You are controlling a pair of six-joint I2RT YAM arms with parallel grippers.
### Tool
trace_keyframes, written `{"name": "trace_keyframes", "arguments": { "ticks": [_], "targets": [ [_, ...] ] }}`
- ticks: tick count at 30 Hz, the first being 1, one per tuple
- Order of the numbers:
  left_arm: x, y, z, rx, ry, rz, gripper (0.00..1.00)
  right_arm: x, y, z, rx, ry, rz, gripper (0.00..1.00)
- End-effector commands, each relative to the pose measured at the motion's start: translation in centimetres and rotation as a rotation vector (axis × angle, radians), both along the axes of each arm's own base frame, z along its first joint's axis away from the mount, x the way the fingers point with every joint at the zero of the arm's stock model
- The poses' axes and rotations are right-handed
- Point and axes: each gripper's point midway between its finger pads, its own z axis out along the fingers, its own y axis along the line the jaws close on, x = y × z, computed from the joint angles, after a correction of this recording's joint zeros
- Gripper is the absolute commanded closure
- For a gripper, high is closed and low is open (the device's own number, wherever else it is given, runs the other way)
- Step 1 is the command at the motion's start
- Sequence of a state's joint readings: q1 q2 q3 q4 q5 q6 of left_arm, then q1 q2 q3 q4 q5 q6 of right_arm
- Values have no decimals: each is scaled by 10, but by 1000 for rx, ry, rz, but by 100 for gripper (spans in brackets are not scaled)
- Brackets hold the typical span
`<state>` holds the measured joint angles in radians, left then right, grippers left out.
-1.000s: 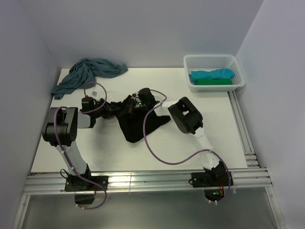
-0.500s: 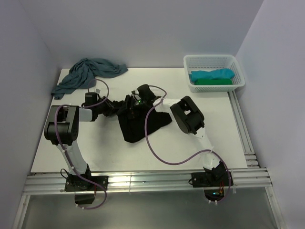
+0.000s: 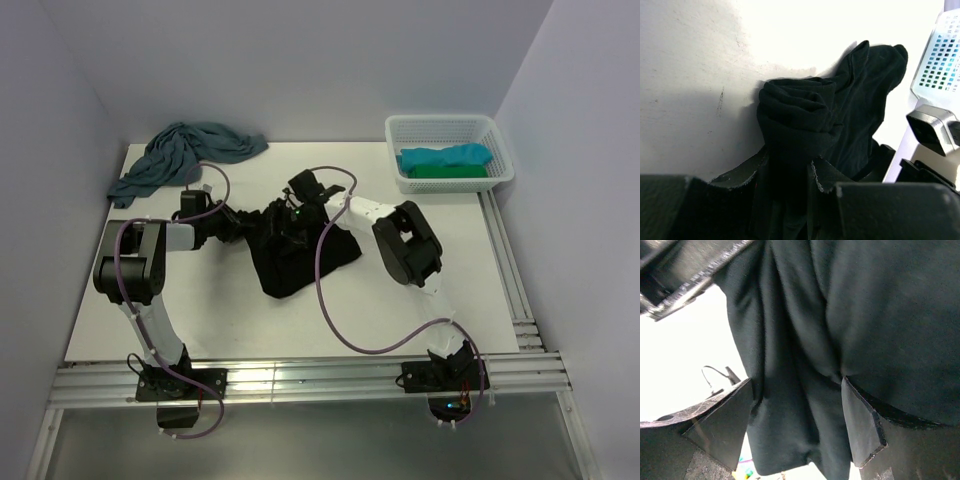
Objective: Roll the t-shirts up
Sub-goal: Roll the tshirt
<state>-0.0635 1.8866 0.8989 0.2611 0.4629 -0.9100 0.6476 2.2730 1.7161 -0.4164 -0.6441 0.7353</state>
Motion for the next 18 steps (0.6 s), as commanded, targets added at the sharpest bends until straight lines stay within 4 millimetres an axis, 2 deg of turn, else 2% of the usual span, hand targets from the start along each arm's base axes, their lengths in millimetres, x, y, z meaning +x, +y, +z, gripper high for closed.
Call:
{"name": "trace_keyframes", "arguments": {
  "ticks": [1, 7, 8, 18],
  "targets": [
    [9, 8, 9, 60, -51, 22, 77, 0, -14, 31, -52, -102, 14, 23],
    [10, 8, 11, 80, -50, 16, 77, -7, -9, 47, -71, -150, 56, 21],
    [10, 7, 12, 82, -51, 12, 77, -10, -7, 48, -75, -152, 63, 16],
    [7, 5, 12, 118, -43, 3, 77, -14, 14, 72, -46, -216, 109, 15]
  ]
}}
